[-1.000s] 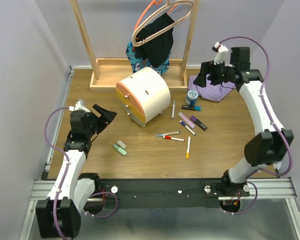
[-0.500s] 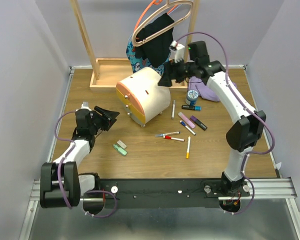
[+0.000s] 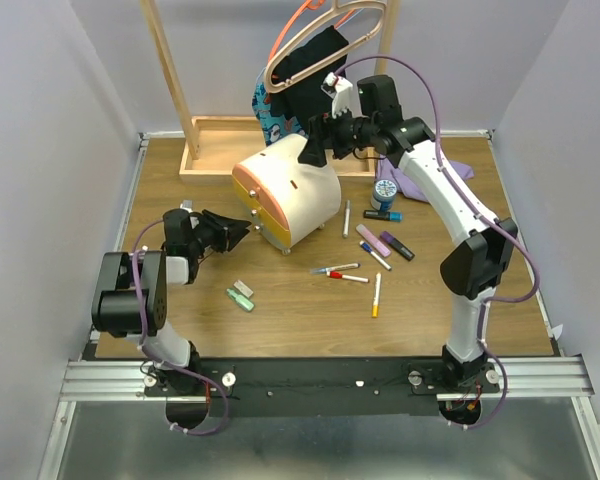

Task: Sort the stationery into containers
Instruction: Open the drawer in the storage box.

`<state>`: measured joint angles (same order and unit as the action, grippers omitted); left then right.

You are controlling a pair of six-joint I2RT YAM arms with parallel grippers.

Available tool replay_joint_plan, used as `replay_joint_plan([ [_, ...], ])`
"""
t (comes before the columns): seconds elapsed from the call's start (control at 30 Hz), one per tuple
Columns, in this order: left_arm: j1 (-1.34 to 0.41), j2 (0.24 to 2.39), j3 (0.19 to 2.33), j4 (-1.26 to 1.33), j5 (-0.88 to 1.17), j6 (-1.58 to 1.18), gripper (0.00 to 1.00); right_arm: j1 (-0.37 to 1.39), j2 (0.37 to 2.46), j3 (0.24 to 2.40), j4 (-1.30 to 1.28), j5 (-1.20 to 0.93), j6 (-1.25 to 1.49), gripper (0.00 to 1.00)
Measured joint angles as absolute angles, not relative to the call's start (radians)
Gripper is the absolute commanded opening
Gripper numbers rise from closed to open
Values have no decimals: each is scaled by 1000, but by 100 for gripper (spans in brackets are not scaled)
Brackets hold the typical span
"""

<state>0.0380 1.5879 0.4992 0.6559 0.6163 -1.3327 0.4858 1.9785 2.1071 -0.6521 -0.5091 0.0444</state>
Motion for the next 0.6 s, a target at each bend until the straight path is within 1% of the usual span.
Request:
replay_joint_plan([
  [0.17, 22, 1692, 554, 748, 660, -1383, 40, 492, 1996, 2107, -653, -491, 43, 95],
  [0.3, 13, 1732, 582, 779, 676, -1400, 40, 496, 1996, 2108, -652, -483, 42, 95],
  [0.6, 12, 1695, 544, 765, 677, -1374, 50, 503, 1996, 2109, -651, -476, 35, 95],
])
